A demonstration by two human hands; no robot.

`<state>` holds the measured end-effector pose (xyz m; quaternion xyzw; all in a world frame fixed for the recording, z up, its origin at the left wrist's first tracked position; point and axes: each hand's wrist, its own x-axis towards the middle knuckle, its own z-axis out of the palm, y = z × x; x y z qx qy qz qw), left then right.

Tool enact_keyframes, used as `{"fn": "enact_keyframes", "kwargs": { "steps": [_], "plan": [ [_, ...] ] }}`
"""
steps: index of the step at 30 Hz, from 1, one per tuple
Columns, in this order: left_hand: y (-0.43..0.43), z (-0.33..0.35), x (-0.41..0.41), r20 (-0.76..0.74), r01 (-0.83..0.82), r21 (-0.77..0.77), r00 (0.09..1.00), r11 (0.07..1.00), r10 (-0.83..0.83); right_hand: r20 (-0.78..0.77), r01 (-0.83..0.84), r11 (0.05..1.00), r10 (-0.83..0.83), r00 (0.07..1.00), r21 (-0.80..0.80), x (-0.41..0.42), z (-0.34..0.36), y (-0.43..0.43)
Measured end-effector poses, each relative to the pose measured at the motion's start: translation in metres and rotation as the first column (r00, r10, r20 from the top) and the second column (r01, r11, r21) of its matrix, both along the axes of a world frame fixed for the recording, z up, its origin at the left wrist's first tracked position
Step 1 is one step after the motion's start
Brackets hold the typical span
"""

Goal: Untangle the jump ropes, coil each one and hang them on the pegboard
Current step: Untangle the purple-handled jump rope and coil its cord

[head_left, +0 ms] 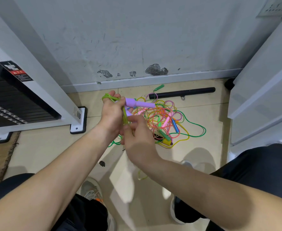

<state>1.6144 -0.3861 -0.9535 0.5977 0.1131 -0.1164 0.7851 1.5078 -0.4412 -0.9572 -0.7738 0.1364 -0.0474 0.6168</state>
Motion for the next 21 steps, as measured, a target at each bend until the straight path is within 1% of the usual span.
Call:
{"fn": "enact_keyframes", "kwargs": {
  "steps": [1, 3, 5, 7, 9, 11, 13, 14, 17, 19, 21],
  "plan": [
    [0.002, 0.002, 0.003, -0.031, -0.008, -0.072, 1.0, 0.997, 0.006, 0.007, 0.027, 0.998, -0.027, 1.0, 0.048, -0.002, -0.006, 0.002],
    [0.003, 0.008, 0.006, -0.092, -0.022, -0.212, 0.996, 0.977, 0.002, 0.034, 0.038, 0.997, -0.04, 0.999, 0.067, -0.004, -0.017, -0.001],
    [0.005, 0.01, 0.006, -0.169, -0.088, -0.319, 0.985, 0.944, 0.035, 0.077, -0.003, 1.0, 0.004, 0.997, -0.01, -0.004, -0.026, -0.01],
    [0.009, 0.01, 0.008, -0.223, -0.133, -0.37, 0.973, 0.919, 0.05, 0.116, -0.035, 0.99, 0.051, 0.992, -0.134, -0.005, -0.029, -0.018],
    [0.015, 0.009, 0.01, -0.275, -0.156, -0.379, 0.96, 0.912, 0.05, 0.122, -0.059, 0.974, 0.087, 0.989, -0.22, -0.007, -0.031, -0.024],
    [0.017, 0.011, 0.01, -0.327, -0.175, -0.401, 0.944, 0.899, 0.038, 0.133, -0.098, 0.96, 0.137, 0.982, -0.262, -0.008, -0.036, -0.027],
    [0.018, 0.013, 0.008, -0.326, -0.151, -0.365, 0.945, 0.919, 0.026, 0.126, -0.144, 0.938, 0.191, 0.973, -0.315, -0.008, -0.042, -0.03],
    [0.019, 0.014, 0.007, -0.315, -0.14, -0.327, 0.948, 0.935, 0.031, 0.126, -0.163, 0.939, 0.209, 0.97, -0.303, -0.007, -0.044, -0.033],
    [0.021, 0.016, 0.007, -0.316, -0.128, -0.234, 0.948, 0.964, 0.049, 0.099, -0.247, 0.949, 0.269, 0.958, -0.196, -0.003, -0.045, -0.05],
    [0.024, 0.02, 0.006, -0.339, -0.09, -0.228, 0.941, 0.97, 0.008, 0.039, -0.334, 0.93, 0.344, 0.938, -0.155, 0.003, -0.043, -0.065],
    [0.026, 0.026, 0.005, -0.357, -0.026, -0.247, 0.932, 0.969, -0.066, -0.052, -0.391, 0.917, 0.388, 0.92, -0.077, 0.011, -0.039, -0.079]
  ]
}}
